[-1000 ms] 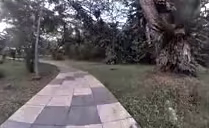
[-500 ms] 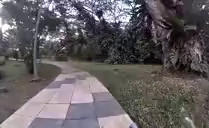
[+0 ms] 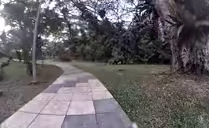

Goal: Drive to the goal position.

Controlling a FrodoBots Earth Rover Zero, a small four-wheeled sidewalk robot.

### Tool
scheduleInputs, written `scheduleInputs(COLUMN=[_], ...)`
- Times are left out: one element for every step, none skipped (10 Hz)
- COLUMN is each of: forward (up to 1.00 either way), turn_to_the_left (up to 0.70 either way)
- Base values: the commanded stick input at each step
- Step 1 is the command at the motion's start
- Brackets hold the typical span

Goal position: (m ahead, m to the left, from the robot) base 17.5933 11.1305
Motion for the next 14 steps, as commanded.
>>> scheduleInputs(forward=[0.70,0.70,0.70,0.70,0.70,0.70,0.70,0.70,0.70,0.70,0.70,0.70,0.70,0.70], turn_to_the_left=[0.14,0.14,0.14,0.14,0.14,0.14,0.14,0.14,0.14,0.14,0.14,0.14,0.14,0.14])
